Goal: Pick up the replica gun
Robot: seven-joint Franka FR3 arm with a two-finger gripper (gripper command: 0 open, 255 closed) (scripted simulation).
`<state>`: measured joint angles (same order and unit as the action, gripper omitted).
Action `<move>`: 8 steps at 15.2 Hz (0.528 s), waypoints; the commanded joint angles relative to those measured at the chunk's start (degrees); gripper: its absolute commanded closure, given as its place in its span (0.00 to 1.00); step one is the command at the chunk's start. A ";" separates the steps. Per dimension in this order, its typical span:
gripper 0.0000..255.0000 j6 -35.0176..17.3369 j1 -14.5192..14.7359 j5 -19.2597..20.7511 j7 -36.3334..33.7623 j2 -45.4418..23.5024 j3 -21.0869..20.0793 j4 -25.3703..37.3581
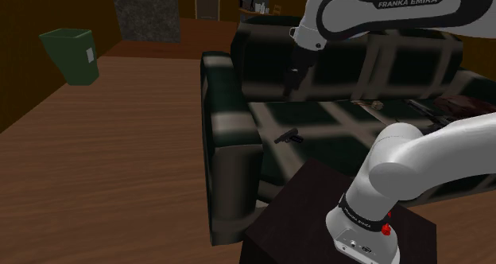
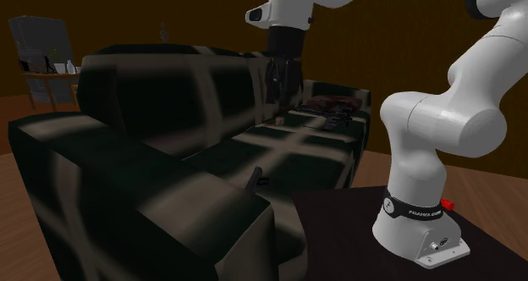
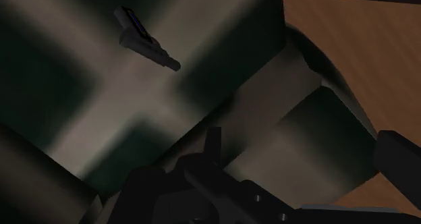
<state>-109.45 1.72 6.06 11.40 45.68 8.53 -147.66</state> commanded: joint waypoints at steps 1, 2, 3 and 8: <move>0.00 -3.09 -0.10 1.52 4.97 -0.49 3.14 -2.64; 0.00 -4.60 -0.10 2.21 7.24 -1.13 4.64 -3.61; 0.00 -6.15 -0.11 2.88 9.54 -1.91 6.17 -4.48; 0.00 -14.42 0.51 5.83 21.29 -8.11 14.31 -7.14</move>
<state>-121.95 2.04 11.34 30.19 38.86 21.24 -154.13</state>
